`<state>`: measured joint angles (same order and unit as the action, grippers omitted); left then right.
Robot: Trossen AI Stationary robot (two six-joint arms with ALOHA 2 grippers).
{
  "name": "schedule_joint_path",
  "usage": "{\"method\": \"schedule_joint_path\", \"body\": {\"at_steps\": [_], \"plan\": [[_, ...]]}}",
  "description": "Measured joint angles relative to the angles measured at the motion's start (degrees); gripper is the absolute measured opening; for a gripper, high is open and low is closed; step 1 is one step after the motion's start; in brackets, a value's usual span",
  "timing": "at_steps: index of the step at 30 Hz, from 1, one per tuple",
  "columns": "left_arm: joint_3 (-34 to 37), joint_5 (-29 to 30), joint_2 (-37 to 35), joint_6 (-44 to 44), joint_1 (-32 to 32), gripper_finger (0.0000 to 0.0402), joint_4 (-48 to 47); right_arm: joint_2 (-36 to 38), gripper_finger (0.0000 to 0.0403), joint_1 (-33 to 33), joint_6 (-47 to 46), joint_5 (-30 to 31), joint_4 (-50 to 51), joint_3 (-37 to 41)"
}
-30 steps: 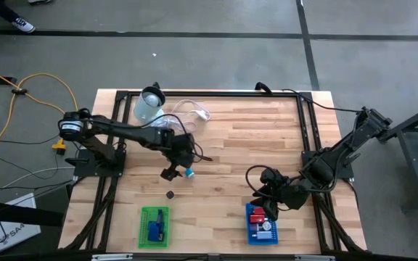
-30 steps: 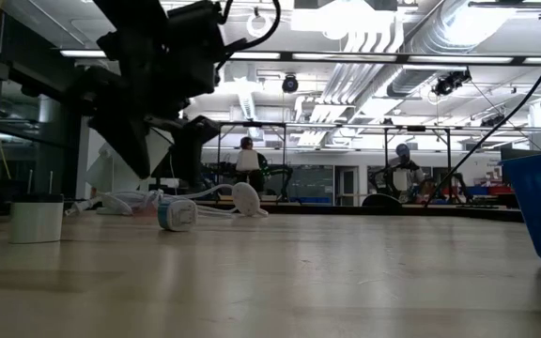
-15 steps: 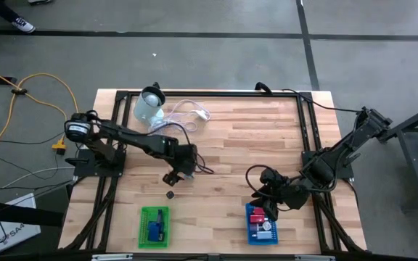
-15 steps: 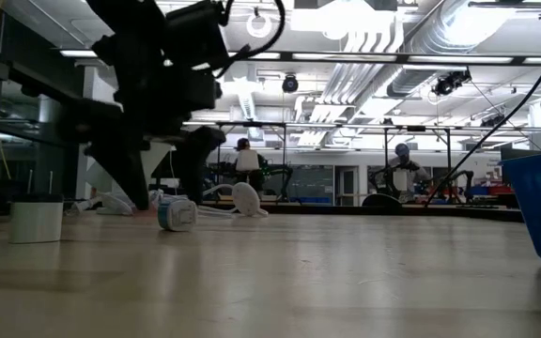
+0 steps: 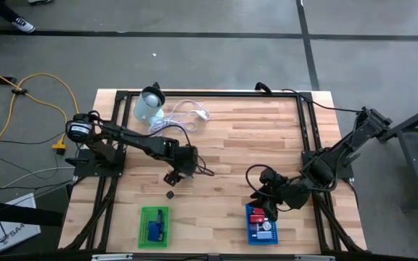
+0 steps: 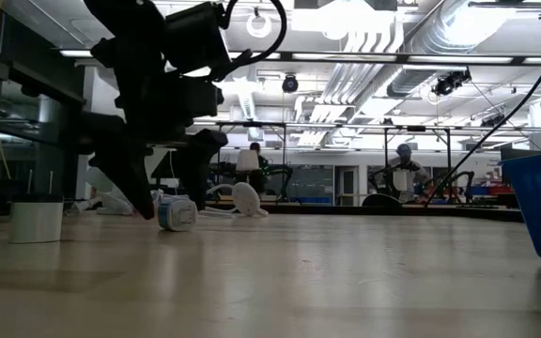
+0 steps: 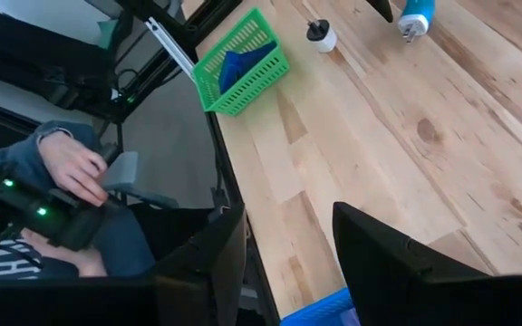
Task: Pick & Place Office items
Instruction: Put the blue charger adapter into the blue bin
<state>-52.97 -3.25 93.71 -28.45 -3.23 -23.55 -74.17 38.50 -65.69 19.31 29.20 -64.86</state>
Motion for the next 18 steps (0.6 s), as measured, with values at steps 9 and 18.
{"method": "schedule_joint_path", "body": {"at_steps": [9,18], "plan": [[0.31,0.79,0.0,-0.48,-0.06,0.0328,-0.2,0.0,0.0153,0.0,0.0,0.0,0.06,0.0],[0.59,3.1,1.6,-0.78,-1.7,0.0327,-0.11,0.0,0.0153,0.0,0.0,0.0,0.03,0.0]]}}
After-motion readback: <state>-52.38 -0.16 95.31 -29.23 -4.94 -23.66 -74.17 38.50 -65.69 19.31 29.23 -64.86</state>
